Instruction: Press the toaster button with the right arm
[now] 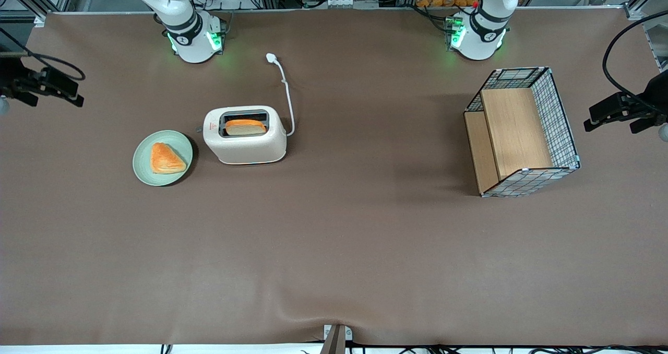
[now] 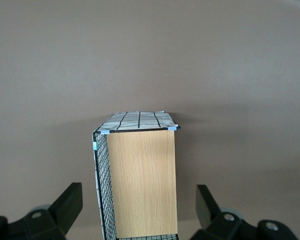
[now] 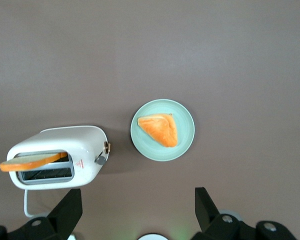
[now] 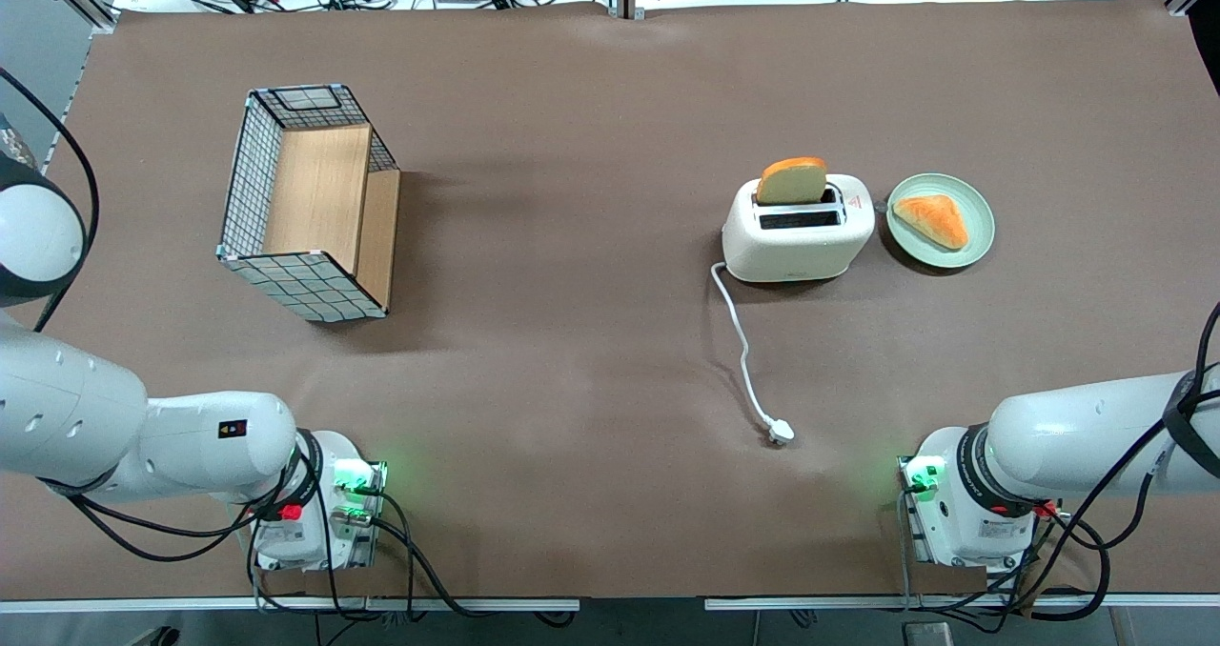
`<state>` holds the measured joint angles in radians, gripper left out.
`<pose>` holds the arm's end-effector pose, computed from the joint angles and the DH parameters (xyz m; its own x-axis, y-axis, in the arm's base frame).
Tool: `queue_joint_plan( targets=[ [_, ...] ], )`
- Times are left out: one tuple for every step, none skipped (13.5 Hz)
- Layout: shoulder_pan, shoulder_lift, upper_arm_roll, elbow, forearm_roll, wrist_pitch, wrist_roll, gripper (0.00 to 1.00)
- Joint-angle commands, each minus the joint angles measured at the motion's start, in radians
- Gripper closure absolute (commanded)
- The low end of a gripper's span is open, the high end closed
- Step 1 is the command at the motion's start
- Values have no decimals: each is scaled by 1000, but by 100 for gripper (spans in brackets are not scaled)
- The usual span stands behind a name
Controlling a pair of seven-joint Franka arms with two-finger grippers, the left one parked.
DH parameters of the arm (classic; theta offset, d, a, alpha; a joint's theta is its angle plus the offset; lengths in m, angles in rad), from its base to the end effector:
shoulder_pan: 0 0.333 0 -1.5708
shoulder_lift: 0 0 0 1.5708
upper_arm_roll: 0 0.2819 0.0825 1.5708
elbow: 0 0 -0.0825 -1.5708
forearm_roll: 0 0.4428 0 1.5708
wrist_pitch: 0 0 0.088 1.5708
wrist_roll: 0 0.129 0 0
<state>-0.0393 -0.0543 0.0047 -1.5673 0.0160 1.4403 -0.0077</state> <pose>0.5825 -0.0179 0.5919 0.9971 -0.0248 -0.0725 -0.0260 -0.9995 -0.0163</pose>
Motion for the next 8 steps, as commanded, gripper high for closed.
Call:
queue_joint_plan(
  targets=[
    [-10,5,6,19,-30,-14,-56,0],
    [-10,5,6,19,-39,-5,-60,0],
    [-10,5,6,18,-42,0,-61,0],
    [-11,7,6,13,-41,15,-61,0],
    [-11,7,6,9,-39,35,-63,0],
    [-13,8,6,7,-38,49,-63,0],
    [-13,8,6,4,-36,55,-63,0],
    [-13,8,5,3,-34,61,-63,0]
  ],
)
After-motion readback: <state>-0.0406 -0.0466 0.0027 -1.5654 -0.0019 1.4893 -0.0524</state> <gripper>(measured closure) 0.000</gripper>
